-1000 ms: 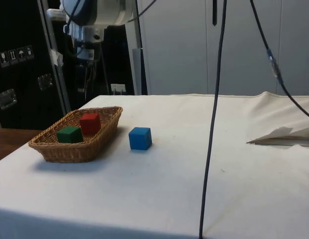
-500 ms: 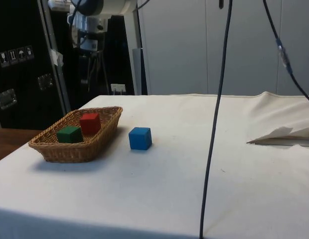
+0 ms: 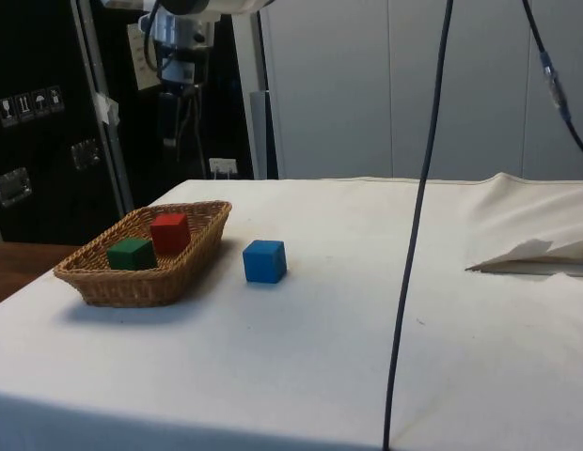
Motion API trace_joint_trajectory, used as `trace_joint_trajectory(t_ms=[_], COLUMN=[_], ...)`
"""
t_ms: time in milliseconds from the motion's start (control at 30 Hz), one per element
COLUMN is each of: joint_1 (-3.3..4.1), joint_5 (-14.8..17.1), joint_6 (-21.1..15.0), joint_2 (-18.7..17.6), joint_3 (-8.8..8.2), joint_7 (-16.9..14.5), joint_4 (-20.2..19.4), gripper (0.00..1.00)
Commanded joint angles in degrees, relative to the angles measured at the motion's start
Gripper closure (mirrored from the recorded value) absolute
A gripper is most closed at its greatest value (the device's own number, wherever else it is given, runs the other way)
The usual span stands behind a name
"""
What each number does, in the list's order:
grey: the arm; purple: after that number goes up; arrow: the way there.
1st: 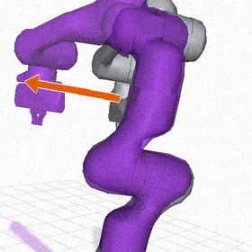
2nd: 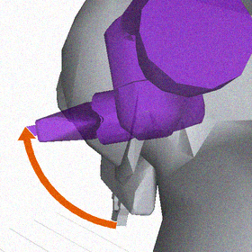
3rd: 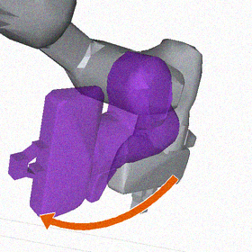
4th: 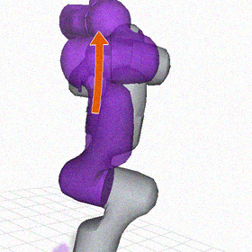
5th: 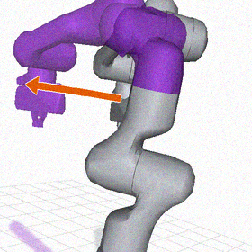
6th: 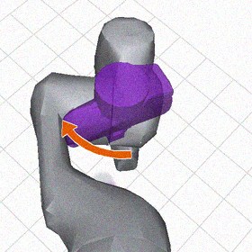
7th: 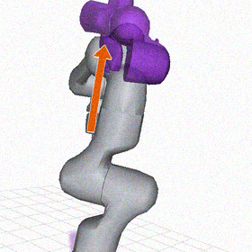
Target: Pick up exactly two blocks and place them into the basket.
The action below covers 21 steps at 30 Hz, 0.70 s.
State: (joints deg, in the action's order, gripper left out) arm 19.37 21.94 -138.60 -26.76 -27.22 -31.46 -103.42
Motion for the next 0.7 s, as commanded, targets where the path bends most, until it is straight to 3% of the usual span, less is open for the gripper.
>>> trace_joint_trajectory(t_ms=[0,33,67,267,300,333,567,600,633,667], joint_1=[0.63,0.00,0.69,0.74,0.17,0.80,0.97,0.29,0.97,1.03], joint_5=[-0.86,0.00,-0.97,-1.95,-1.20,-2.06,-3.38,-2.52,-3.61,-3.78], joint_6=[-0.86,-0.06,-0.92,-1.55,-0.80,-1.66,-2.86,-2.12,-3.09,-3.27], joint_2=[0.52,0.23,0.74,2.18,1.83,2.41,4.07,3.84,4.30,4.47], joint_3=[-0.69,0.00,-0.69,-0.63,0.00,-0.63,-0.69,0.00,-0.69,-0.69], joint_7=[1.03,0.11,1.15,2.58,1.78,2.75,4.07,3.21,4.24,4.41], joint_4=[-1.03,-0.29,-1.32,-3.50,-2.81,-3.84,-6.76,-6.19,-7.22,-7.56], gripper=[0.00,0.00,0.00,0.00,0.00,0.00,0.00,0.00,0.00,0.00])
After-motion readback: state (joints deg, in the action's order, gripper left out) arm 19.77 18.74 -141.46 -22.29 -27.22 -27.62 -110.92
